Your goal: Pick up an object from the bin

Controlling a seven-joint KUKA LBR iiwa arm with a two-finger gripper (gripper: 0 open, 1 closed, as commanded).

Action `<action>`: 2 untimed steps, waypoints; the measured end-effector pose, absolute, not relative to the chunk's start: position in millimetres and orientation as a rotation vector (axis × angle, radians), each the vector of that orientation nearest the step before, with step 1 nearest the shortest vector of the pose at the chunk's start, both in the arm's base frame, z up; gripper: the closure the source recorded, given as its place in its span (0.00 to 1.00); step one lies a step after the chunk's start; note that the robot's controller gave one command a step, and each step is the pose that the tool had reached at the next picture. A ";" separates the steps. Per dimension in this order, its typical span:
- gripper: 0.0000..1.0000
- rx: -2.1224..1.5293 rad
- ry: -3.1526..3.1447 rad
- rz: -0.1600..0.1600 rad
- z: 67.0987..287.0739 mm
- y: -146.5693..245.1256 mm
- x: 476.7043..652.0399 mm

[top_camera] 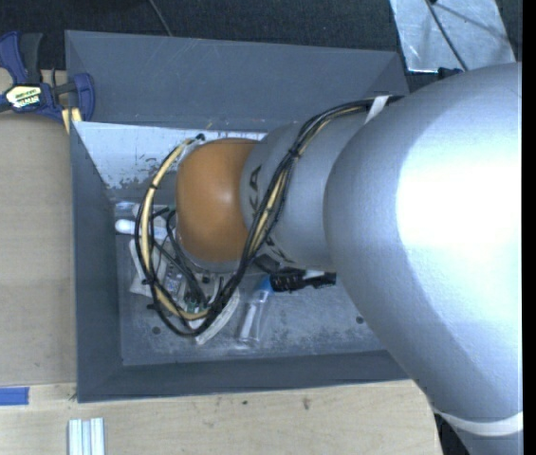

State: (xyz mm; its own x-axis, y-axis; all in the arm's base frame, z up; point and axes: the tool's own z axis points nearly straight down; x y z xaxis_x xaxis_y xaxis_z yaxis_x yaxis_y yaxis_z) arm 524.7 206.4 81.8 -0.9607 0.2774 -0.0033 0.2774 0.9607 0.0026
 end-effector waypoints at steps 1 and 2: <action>1.00 0.440 3.108 0.002 84.7 206.2 524.4; 1.00 0.442 3.115 -0.004 94.2 205.3 522.9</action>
Offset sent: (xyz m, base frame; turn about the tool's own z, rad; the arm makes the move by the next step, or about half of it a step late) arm 0.0001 0.0001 0.1012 0.0000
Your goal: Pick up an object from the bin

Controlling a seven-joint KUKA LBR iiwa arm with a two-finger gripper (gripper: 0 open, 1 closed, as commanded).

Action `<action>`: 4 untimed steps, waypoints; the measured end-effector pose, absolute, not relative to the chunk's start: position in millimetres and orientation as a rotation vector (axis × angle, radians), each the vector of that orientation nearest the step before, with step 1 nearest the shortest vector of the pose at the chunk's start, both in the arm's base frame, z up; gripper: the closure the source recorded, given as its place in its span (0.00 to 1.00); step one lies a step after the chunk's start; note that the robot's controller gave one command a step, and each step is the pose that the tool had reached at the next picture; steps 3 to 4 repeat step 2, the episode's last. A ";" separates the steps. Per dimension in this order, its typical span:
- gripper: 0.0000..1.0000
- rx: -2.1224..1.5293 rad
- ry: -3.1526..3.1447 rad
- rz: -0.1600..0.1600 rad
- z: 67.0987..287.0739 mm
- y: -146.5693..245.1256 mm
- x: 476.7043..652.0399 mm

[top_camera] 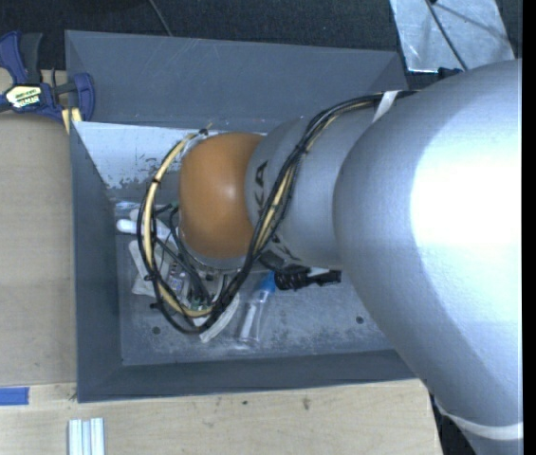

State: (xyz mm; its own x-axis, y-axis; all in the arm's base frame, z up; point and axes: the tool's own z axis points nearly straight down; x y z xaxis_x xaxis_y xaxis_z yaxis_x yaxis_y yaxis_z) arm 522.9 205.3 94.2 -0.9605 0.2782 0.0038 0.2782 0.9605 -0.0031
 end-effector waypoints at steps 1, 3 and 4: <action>1.00 -0.442 -3.107 0.003 116.5 205.2 523.2; 1.00 -0.442 -3.114 -0.003 128.8 205.9 525.6; 1.00 -0.442 -3.114 -0.003 128.8 205.9 525.6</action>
Offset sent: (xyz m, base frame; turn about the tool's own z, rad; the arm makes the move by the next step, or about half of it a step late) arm 0.0002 -0.0002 0.0240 0.0000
